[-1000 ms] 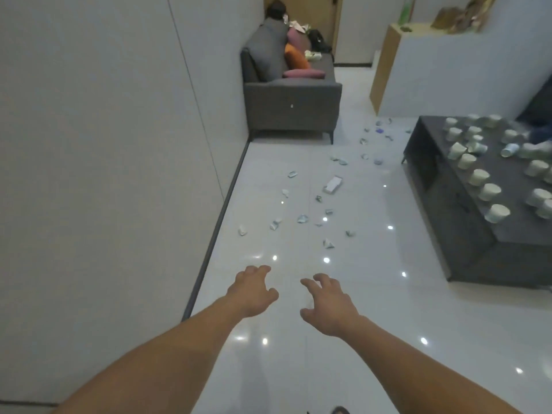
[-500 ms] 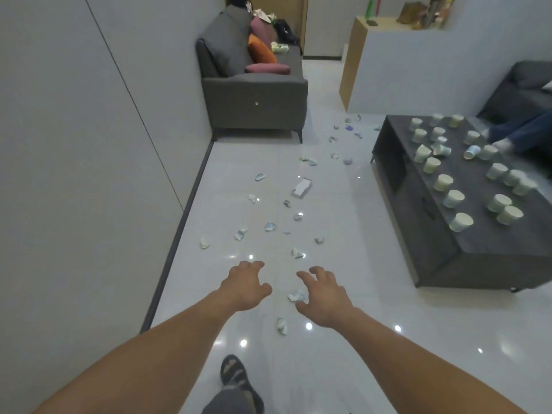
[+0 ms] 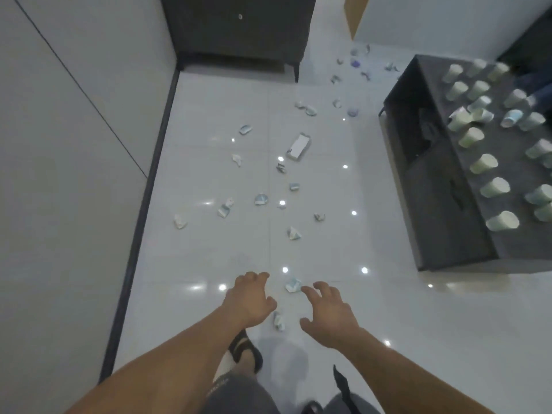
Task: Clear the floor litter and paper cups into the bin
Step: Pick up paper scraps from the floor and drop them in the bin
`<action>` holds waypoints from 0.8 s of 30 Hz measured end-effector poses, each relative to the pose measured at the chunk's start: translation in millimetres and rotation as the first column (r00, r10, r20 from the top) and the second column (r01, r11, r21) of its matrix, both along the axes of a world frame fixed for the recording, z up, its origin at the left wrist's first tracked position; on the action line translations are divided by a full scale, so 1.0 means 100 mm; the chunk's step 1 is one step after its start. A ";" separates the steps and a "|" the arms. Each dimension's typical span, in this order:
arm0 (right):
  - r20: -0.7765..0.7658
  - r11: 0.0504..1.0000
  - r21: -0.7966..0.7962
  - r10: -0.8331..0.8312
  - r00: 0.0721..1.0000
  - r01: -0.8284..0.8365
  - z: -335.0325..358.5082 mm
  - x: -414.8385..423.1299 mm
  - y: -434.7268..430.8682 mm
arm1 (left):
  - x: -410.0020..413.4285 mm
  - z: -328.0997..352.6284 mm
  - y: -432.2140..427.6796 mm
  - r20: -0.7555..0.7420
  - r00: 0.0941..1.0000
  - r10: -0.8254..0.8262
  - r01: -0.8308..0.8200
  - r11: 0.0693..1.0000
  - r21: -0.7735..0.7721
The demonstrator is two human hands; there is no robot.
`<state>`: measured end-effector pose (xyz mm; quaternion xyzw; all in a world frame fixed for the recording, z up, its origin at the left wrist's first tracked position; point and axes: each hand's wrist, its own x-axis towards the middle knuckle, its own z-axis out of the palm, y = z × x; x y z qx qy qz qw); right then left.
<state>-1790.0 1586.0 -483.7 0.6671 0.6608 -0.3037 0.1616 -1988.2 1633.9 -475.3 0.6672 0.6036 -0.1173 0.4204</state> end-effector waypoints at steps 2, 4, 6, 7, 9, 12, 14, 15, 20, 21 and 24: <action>0.005 1.000 -0.014 0.001 1.000 0.000 -0.28 -0.07 0.12 | -0.10 -0.28 0.13 -0.030 0.999 -0.025 0.024 0.999 -0.022; 0.007 0.998 -0.062 -0.012 1.000 0.012 -0.60 -0.13 0.21 | -0.15 -0.57 0.21 -0.032 0.999 -0.008 0.006 0.998 -0.061; 0.004 0.992 -0.118 -0.032 0.999 0.032 -0.99 -0.16 0.29 | -0.18 -0.90 0.25 -0.016 1.000 0.022 -0.023 0.994 -0.103; 0.008 0.989 -0.143 -0.029 1.000 0.030 -1.21 -0.16 0.33 | -0.19 -1.08 0.27 -0.009 0.999 0.031 -0.032 0.992 -0.120; 0.020 0.980 -0.196 -0.020 1.000 0.023 -1.64 -0.16 0.37 | -0.21 -1.45 0.26 -0.003 0.999 0.047 -0.047 0.986 -0.157; 0.019 0.967 -0.253 -0.022 1.000 0.026 -2.35 -0.12 0.39 | -0.24 -2.05 0.22 -0.007 0.995 0.102 -0.101 0.972 -0.210; 0.020 0.957 -0.289 -0.005 1.000 0.011 -2.85 -0.09 0.38 | -0.23 -2.47 0.21 -0.011 0.990 0.140 -0.138 0.957 -0.254; 0.017 0.952 -0.306 -0.003 1.000 0.008 -3.11 -0.08 0.36 | -0.21 -2.68 0.20 -0.015 0.988 0.152 -0.150 0.950 -0.273; -0.014 0.950 -0.308 0.056 0.998 -0.058 -4.42 0.01 0.28 | -0.05 -3.80 0.09 -0.026 0.973 0.230 -0.225 0.916 -0.333; -0.021 0.948 -0.312 0.069 0.997 -0.072 -4.68 0.02 0.25 | 0.01 -4.02 0.06 -0.027 0.970 0.240 -0.235 0.911 -0.339; -0.031 0.937 -0.330 0.109 0.994 -0.113 -5.42 0.05 0.13 | 0.20 -4.66 -0.05 -0.031 0.970 0.243 -0.240 0.915 -0.323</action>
